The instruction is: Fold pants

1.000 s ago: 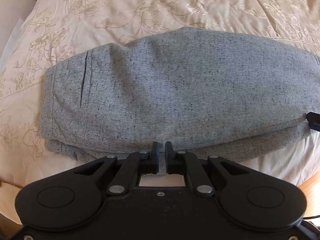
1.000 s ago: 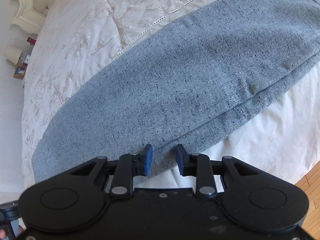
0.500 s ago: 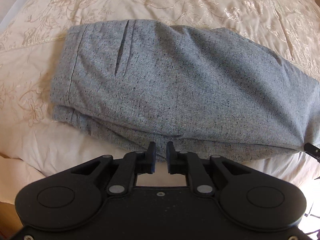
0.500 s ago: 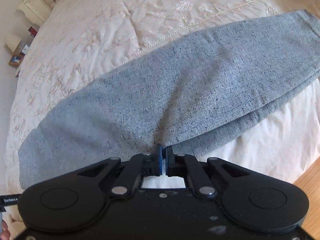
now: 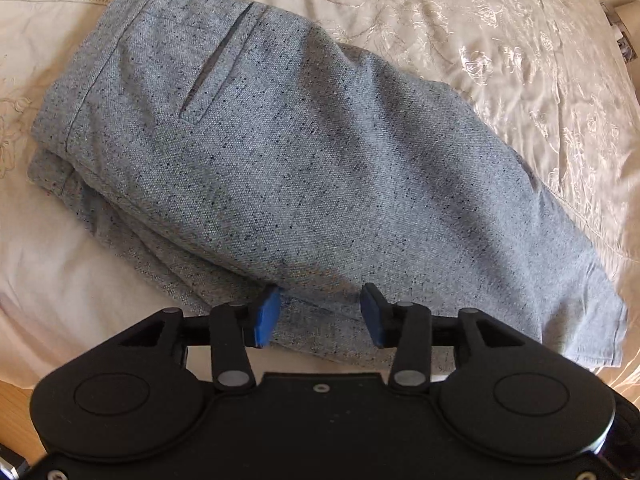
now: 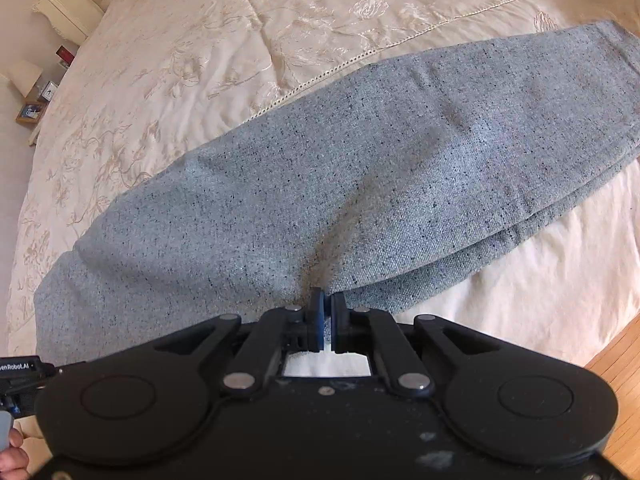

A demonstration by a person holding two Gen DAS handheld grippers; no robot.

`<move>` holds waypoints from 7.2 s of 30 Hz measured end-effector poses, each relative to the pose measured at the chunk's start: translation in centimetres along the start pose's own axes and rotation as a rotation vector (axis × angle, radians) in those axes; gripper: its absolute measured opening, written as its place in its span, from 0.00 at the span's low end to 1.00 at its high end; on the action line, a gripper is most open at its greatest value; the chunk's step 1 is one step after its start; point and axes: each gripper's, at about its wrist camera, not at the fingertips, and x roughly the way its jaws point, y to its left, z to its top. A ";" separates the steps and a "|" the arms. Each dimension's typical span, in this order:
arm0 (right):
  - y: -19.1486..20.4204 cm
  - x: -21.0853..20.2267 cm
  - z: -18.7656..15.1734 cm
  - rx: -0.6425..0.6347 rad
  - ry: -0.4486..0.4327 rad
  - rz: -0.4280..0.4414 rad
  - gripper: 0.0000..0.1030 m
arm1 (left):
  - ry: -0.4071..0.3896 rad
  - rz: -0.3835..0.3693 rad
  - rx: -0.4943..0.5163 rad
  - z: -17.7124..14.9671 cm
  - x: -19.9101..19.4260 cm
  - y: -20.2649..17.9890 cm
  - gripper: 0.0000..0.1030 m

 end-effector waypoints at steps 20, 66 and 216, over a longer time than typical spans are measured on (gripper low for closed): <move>-0.1 -2.2 0.2 -0.015 0.006 0.055 0.04 | -0.096 0.177 0.046 -1.9 -5.2 -2.4 0.00; -1.3 1.3 -0.4 0.004 0.141 -0.026 0.05 | 0.002 0.281 -0.057 -0.5 -1.1 0.5 0.07; 8.7 7.9 12.0 -0.619 0.156 0.323 0.20 | -0.043 0.404 0.348 10.2 9.5 -15.4 0.37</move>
